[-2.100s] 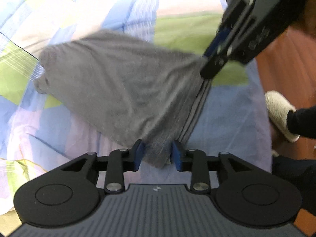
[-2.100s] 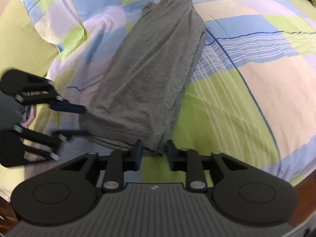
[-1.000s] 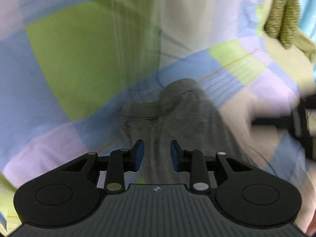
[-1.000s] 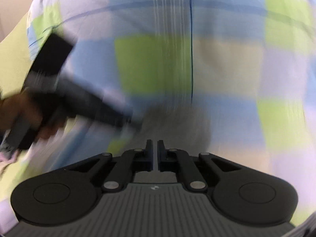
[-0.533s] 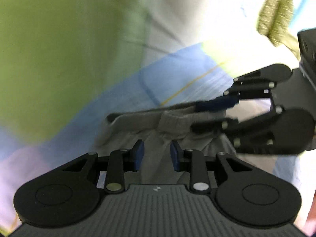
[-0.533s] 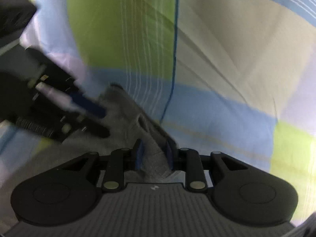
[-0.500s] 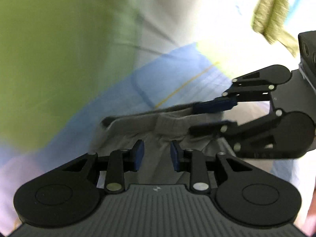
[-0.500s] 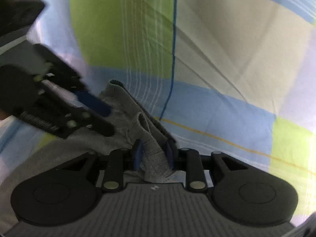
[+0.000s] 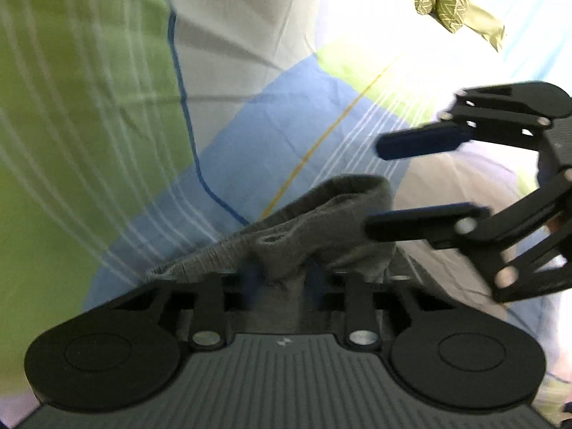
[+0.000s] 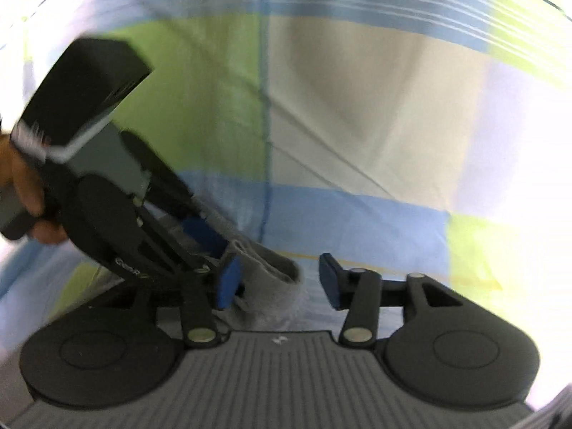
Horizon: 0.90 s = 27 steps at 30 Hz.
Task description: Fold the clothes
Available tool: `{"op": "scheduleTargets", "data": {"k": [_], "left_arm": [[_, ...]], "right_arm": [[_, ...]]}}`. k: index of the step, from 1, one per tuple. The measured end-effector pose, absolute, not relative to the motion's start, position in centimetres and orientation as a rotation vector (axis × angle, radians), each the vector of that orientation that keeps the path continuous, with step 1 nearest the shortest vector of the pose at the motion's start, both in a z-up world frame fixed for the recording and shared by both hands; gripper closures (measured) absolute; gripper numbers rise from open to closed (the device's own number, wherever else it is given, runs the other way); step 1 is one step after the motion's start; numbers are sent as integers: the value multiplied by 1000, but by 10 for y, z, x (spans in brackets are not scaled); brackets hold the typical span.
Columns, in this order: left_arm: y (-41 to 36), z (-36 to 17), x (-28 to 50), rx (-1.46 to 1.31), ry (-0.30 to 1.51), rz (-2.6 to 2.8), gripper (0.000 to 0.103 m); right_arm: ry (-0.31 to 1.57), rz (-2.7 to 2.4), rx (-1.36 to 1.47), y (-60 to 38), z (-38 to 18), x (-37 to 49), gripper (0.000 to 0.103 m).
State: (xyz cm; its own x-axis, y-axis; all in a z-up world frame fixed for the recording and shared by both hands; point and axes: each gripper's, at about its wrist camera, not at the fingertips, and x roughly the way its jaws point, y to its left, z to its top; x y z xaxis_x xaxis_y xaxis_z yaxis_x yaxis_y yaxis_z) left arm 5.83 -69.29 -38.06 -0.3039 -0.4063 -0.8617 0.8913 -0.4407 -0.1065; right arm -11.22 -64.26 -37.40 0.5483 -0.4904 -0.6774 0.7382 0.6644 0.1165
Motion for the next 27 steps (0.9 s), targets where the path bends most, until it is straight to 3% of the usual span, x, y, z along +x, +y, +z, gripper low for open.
{"op": "scheduleTargets", "data": {"k": [6,9,11,12,17,22,25,27], "left_arm": [[-676,-352,78,987,651,-1763,99],[-682,-363,85,1058,631,-1693,98],[-686,-372,87,1078,633,-1678,96],[-689,-378,89,1086,635,-1673,87],[-689,-368,100,1027,730,-1639,84],[-661,-330,106,941,703,-1660,60],[-658,-339,99,1022,762,-1593,63],[-657,-340,101,1051,802,-1482,64]], "right_arm": [[624,-784,541,-633,-379,-117,56],[613,-750,527,-637,-388,-109,57],[595,-720,485,-652,-387,-90,62],[601,-722,477,-654,-389,-85,65],[697,-720,467,-675,-418,-59,68],[587,-693,494,-668,-402,-68,67],[683,-710,519,-671,-422,-60,67],[643,-722,491,-662,-417,-62,67]]}}
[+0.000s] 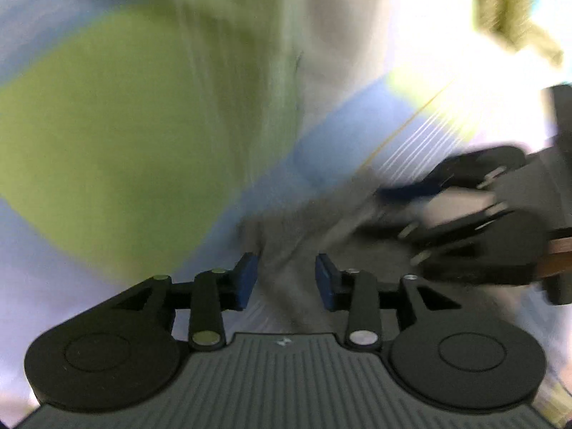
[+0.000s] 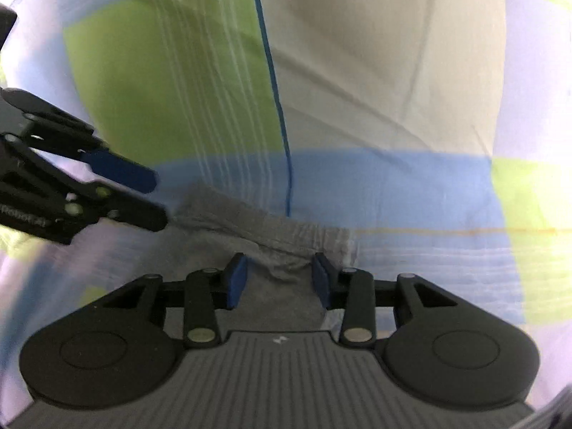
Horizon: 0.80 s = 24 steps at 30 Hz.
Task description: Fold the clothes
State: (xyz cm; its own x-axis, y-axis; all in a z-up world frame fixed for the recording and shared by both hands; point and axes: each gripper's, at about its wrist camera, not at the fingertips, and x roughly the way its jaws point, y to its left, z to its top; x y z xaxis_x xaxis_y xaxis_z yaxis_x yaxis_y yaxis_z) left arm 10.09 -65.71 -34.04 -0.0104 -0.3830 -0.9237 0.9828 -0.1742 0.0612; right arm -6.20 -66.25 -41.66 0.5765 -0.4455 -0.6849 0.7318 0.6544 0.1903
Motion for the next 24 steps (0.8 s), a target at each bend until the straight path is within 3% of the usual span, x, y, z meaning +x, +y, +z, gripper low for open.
{"op": "scheduleTargets", "data": {"k": [5,13,20,24], "left_arm": [[-640,-325,111,1017,857,-1379,63],[-583,-304,101,1034,800,-1365,61],[-454,-316,93,1079,750,-1473,53],[-371,-331,80,1122,689,-1560,53]], "right_arm": [[550,-762,439,-604,-377,-83,64],[684,-667,319,-435,-359,-93,63],[854,-515,178,-245,-371,-95,57],[894,-455,50,-212,-382,-63,57]]}}
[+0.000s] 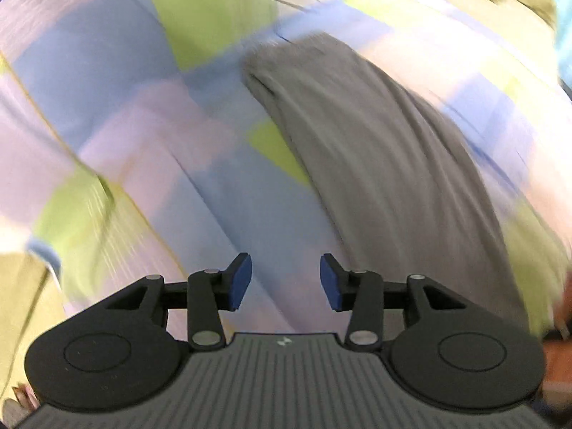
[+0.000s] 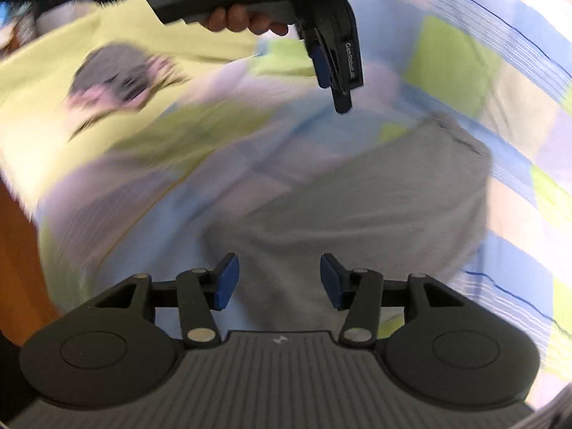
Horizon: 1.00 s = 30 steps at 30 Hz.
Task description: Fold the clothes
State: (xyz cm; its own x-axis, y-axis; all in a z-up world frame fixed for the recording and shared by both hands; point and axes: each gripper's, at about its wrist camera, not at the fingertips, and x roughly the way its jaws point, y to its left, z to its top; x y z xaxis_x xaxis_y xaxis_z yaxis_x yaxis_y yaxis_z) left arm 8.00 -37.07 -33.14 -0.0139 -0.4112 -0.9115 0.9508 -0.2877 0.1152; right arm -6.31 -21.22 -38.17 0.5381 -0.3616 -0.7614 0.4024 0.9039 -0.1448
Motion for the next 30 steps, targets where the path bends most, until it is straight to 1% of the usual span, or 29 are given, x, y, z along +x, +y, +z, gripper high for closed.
{"op": "scheduleTargets", "data": {"k": [1,3,4,5,6,8,9,12,15,18,19,20,21,22,23,25,28,30], "left_arm": [[-360,-330,78,1129,675,-1574,53],[-328,-333,66,1161,595,-1641,53],[-309,-333,57,1198,502,-1701,53],[-296,-331,50,1237,417,-1752,53],[-284,-330,44,1276,329,-1800,53],[-265,-333,30,1371,130,-1886,53],[-255,-335,24,1416,27,-1926,53],[-234,-354,6,1589,-298,-2005,53],[-235,-371,-1,1667,-409,-2026,52],[-244,-389,-7,1685,-459,-2001,52],[-245,-391,-7,1688,-460,-1995,58],[-248,-398,-7,1691,-452,-1989,66],[-251,-402,-6,1686,-429,-2000,92],[-251,-403,-5,1678,-417,-2003,95],[-252,-403,-4,1671,-406,-2006,95],[-252,-404,-2,1661,-393,-2008,95],[-253,-405,-1,1653,-382,-2008,95],[-255,-406,-2,1655,-384,-2009,95]], "right_arm": [[930,-432,-43,-211,-391,-53,57],[936,-421,-107,-208,-406,-38,58],[963,-405,-197,-207,-420,-36,59],[969,-389,-207,-208,-418,-38,70],[974,-372,-214,-210,-415,-40,89],[946,-364,-116,-224,-410,-45,97],[941,-365,-87,-228,-407,-46,98],[904,-393,36,-252,-389,-54,98],[883,-394,56,-257,-381,-60,98],[873,-381,51,-259,-376,-61,98],[876,-374,48,-258,-376,-60,97],[878,-366,53,-255,-375,-64,94],[878,-366,53,-254,-376,-66,78],[888,-376,41,-249,-376,-66,70],[899,-410,3,-239,-375,-75,66],[917,-440,-54,-226,-376,-92,66],[993,-445,-166,-207,-388,-117,65],[1010,-413,-311,-198,-398,-124,64]]}}
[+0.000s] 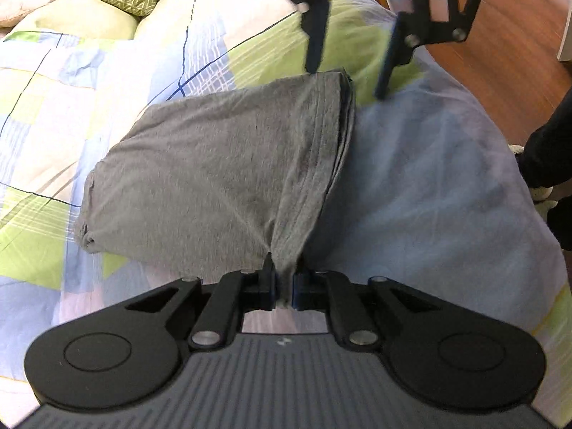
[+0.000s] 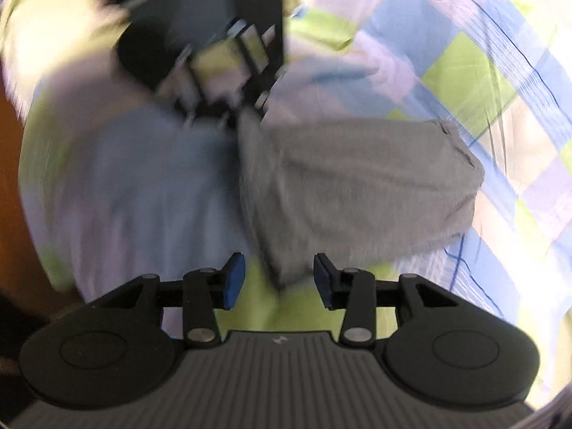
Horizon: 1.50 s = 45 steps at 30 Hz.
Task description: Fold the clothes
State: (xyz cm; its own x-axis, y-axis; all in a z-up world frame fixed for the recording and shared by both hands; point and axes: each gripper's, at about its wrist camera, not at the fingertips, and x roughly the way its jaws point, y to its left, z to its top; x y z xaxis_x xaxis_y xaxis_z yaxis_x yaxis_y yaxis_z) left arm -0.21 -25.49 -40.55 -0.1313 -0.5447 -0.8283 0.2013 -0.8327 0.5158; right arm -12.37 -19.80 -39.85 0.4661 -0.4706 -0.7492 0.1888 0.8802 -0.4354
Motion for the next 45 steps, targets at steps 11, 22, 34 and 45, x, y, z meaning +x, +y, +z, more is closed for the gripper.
{"op": "scheduleTargets", "data": {"k": [11,22,34,45], "left_arm": [[-249,-407,3,1660,-396,-2041,101],[-363,-322,24,1396,8,-1973,101],[-555,-331,50,1303,329,-1797,101],[-633,-354,68,1361,371,-1742,101]], "right_arm": [[1004,-249,-596,-210,-425,-117,96],[903,-437,-127,-352,-299,-99,99],[885,-437,170,-597,-320,-80,99],[902,-335,327,-696,-361,-83,99]]}}
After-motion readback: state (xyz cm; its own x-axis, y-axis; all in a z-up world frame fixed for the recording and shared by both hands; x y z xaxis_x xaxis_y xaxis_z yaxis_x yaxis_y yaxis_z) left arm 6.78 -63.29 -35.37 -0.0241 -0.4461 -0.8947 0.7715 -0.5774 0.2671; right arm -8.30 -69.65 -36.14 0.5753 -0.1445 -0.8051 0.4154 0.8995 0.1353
